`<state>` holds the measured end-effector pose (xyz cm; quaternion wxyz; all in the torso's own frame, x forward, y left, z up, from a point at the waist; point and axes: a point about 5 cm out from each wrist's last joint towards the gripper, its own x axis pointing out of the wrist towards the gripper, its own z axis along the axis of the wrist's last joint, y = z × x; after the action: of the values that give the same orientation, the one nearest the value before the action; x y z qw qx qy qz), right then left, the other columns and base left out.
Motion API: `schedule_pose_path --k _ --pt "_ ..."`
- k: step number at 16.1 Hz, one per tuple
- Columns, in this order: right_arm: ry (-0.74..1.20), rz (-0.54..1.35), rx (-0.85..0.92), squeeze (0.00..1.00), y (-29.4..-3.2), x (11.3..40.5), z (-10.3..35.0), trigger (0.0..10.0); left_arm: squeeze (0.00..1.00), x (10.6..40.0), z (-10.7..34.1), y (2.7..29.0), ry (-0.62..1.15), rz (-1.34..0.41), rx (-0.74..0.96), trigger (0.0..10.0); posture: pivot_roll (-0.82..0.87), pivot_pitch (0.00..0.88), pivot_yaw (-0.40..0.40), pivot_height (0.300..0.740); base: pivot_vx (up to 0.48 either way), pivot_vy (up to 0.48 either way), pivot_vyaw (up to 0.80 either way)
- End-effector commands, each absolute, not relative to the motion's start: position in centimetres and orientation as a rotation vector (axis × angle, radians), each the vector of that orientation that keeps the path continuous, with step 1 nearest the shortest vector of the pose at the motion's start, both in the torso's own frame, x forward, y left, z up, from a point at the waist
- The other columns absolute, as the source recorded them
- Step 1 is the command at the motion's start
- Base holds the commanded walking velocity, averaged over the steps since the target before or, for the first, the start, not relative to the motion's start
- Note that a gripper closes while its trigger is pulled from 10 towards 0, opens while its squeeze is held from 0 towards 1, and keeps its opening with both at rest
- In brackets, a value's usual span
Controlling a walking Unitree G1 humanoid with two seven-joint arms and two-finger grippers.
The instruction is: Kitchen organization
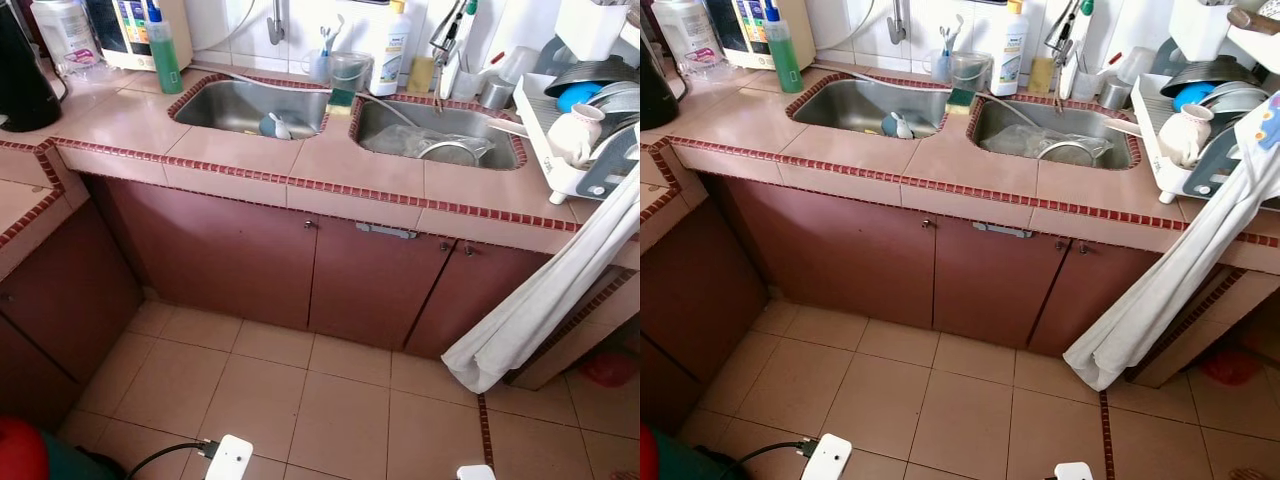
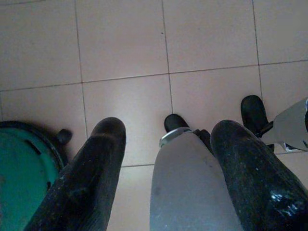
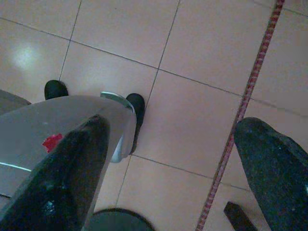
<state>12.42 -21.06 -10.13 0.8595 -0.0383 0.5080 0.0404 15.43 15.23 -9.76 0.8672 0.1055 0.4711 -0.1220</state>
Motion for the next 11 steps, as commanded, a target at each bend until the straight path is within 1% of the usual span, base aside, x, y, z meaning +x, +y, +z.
schedule_pose_path --k 1,6,8,11 --pt "1.084 0.136 -0.092 0.00 -20.4 12.0 -10.4 10.0 0.00 15.4 -9.8 15.2 0.985 -0.266 0.232 10.0 -0.10 0.013 -0.030 0.740 0.000 0.000 0.00" --pt "1.067 0.208 -0.141 0.00 -20.0 13.0 -10.1 10.0 0.00 16.2 -9.4 15.1 0.963 -0.260 0.237 10.0 -0.07 0.000 -0.071 0.740 0.000 0.000 0.00" --pt "1.050 0.218 -0.145 0.00 -19.3 14.0 -9.9 10.0 0.00 16.2 -9.4 15.3 0.965 -0.250 0.234 10.0 -0.07 0.000 -0.069 0.740 0.000 0.000 0.00" --pt "1.039 0.219 -0.149 0.00 -18.8 14.6 -9.8 10.0 0.00 16.0 -9.5 15.4 0.975 -0.255 0.238 10.0 -0.08 0.000 -0.063 0.740 0.000 0.000 0.00"
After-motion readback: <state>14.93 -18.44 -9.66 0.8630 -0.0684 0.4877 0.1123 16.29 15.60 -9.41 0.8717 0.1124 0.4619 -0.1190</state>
